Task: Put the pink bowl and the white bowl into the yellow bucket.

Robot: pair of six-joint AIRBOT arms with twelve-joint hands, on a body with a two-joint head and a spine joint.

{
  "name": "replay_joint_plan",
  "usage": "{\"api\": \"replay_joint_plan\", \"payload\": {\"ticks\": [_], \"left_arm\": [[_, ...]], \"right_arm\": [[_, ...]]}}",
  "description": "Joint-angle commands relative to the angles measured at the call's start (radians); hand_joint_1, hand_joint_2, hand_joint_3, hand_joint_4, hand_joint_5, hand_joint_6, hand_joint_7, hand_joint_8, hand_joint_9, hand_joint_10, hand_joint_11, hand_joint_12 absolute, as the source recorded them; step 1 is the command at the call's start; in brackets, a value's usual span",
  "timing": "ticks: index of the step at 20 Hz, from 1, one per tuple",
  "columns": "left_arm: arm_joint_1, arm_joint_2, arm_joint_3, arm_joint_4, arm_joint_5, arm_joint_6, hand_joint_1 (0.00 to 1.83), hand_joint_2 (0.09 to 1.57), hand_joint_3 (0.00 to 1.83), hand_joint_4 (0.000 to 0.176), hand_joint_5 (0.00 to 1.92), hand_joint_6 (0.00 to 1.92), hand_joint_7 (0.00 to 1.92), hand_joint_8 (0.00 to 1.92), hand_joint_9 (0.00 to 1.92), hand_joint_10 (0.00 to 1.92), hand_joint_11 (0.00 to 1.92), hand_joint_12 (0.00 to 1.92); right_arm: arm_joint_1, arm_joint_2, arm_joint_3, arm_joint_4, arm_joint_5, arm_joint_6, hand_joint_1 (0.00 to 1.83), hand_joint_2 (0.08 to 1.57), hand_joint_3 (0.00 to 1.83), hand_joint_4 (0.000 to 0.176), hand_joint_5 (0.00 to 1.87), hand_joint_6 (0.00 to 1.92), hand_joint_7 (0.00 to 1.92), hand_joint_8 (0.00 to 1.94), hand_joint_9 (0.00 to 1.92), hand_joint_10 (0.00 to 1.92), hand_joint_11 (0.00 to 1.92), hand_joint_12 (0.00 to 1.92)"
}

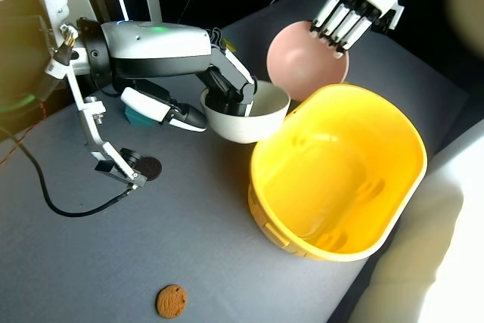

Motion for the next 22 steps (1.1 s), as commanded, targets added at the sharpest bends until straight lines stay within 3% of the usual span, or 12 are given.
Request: {"api": "replay_joint_plan", "payload": {"ticks": [1,2,3,5,7,9,10,14,17,18,20,22], "left_arm": [[-0.013,0.015,0.006,-0.109,-0.087,-0.005,1.38,1.06,0.00,0.000,1.16,0.68,1.08,0.83,0.96,1.03,0.67,1.17],[-0.017,0.016,0.007,-0.117,-0.097,-0.006,1.38,1.06,0.00,0.000,1.16,0.68,1.08,0.83,0.96,1.03,0.67,1.17],[-0.019,0.017,0.007,-0.121,-0.102,-0.009,1.39,1.05,0.00,0.000,1.11,0.77,1.12,0.76,1.00,0.97,0.78,1.07],[-0.025,0.021,0.009,-0.133,-0.120,-0.030,1.39,1.05,0.00,0.000,1.10,0.77,1.12,0.79,1.04,0.90,0.88,0.91],[-0.029,0.027,0.010,-0.134,-0.128,-0.038,1.39,1.06,0.00,0.000,1.04,0.84,1.09,0.82,1.01,0.98,0.85,0.90],[-0.041,0.030,0.017,-0.146,-0.145,-0.053,1.39,1.05,0.00,0.000,1.11,0.74,1.12,0.79,1.00,0.96,0.85,0.95],[-0.049,0.033,0.020,-0.158,-0.153,-0.059,1.38,1.07,0.00,0.000,1.08,0.77,1.06,0.92,0.96,1.02,0.79,1.03],[-0.072,0.038,0.037,-0.186,-0.153,-0.076,1.39,1.06,0.00,0.000,1.07,0.81,1.10,0.81,1.01,0.95,0.85,0.90],[-0.088,0.029,0.057,-0.201,-0.154,-0.079,1.38,1.08,0.00,0.000,1.03,0.87,1.07,0.86,0.95,1.03,0.74,1.06],[-0.090,0.028,0.058,-0.202,-0.154,-0.079,1.39,1.06,0.00,0.000,1.07,0.80,1.10,0.82,0.98,1.00,0.74,1.10],[-0.092,0.027,0.060,-0.203,-0.153,-0.079,1.39,1.06,0.00,0.000,1.06,0.85,1.12,0.76,0.99,0.98,0.79,0.99],[-0.105,0.019,0.073,-0.213,-0.148,-0.082,1.37,1.10,0.00,0.000,1.04,0.86,0.98,1.04,0.88,1.14,0.70,1.14]], "right_arm": [[0.015,0.009,0.002,0.058,0.084,-0.010,1.39,1.06,0.00,0.000,1.08,0.83,1.09,0.71,0.99,1.05,0.77,1.15],[0.015,0.007,0.002,0.059,0.088,-0.007,1.39,1.06,0.00,0.000,1.08,0.83,1.09,0.71,0.99,1.05,0.77,1.15],[0.016,0.006,0.003,0.061,0.090,-0.007,1.38,1.07,0.00,0.000,1.05,0.86,1.06,0.75,1.00,1.05,0.76,1.16],[0.017,-0.002,0.008,0.071,0.100,-0.024,1.39,1.07,0.00,0.000,1.05,0.86,1.06,0.75,1.00,1.06,0.78,1.14],[0.016,-0.011,0.015,0.088,0.108,-0.074,1.39,1.06,0.00,0.000,1.06,0.85,1.08,0.71,1.01,1.04,0.80,1.12],[0.015,-0.019,0.022,0.108,0.112,-0.135,1.39,1.06,0.00,0.000,1.06,0.85,1.11,0.68,1.02,1.01,0.80,1.10],[0.013,-0.023,0.024,0.123,0.114,-0.163,1.39,1.06,0.00,0.000,1.06,0.85,1.09,0.70,1.03,1.00,0.82,1.09],[0.003,-0.039,0.033,0.182,0.130,-0.276,1.38,1.07,0.00,0.000,1.02,0.91,1.06,0.75,1.00,1.06,0.80,1.09],[-0.005,-0.049,0.036,0.242,0.135,-0.384,1.38,1.08,0.00,0.000,0.99,0.97,1.07,0.75,1.00,1.05,0.79,1.11],[-0.007,-0.050,0.036,0.247,0.135,-0.398,1.38,1.09,0.00,0.000,0.98,1.00,1.05,0.78,0.97,1.08,0.78,1.11],[-0.008,-0.051,0.036,0.253,0.136,-0.405,1.38,1.07,0.00,0.000,0.99,0.97,1.09,0.71,0.99,1.05,0.80,1.08],[-0.016,-0.057,0.037,0.292,0.141,-0.479,1.39,1.06,0.00,0.000,1.05,0.88,1.10,0.70,1.02,1.00,0.81,1.08]]}}
